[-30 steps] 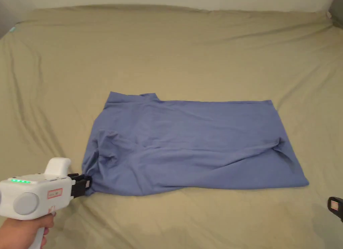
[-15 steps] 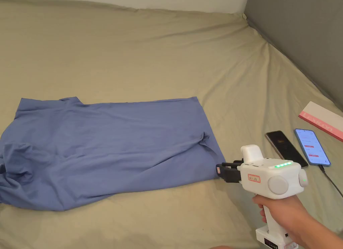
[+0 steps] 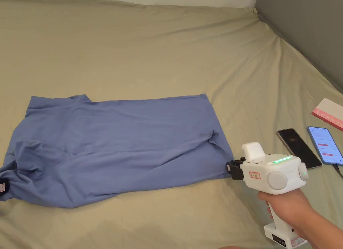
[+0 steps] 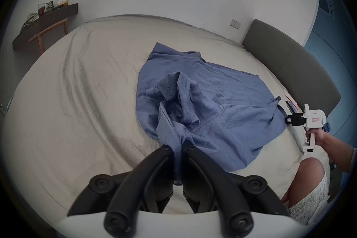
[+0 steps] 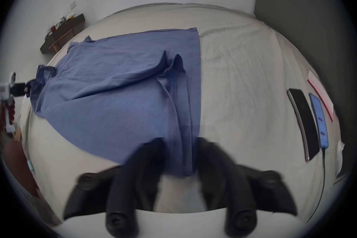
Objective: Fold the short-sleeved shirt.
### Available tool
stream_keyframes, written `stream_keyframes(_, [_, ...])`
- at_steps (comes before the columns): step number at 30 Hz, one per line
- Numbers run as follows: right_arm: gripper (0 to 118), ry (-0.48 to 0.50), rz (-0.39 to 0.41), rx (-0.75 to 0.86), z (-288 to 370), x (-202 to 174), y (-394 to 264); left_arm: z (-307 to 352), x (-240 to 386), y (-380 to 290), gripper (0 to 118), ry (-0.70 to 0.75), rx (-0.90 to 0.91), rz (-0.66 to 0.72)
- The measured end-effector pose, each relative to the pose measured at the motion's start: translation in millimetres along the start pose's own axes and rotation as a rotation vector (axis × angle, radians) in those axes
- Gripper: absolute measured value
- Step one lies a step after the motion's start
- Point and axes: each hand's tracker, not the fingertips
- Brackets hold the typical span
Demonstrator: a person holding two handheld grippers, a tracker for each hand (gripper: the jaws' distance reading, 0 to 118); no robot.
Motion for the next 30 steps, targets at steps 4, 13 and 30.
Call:
stream_keyframes(4, [4, -0.016, 0.080, 0.005, 4, -11, -1, 2, 1, -2, 5, -0.004, 0.005, 0.004])
stream_keyframes(13, [2, 0.060, -0.058, 0.102, 30, 4, 11, 18, -5, 1, 5, -0.036, 0.053, 0.042])
stream_keyframes(30, [1, 0.115, -0.110, 0.138, 91, -8, 13, 51, -13, -3, 4, -0.092, 0.087, 0.069])
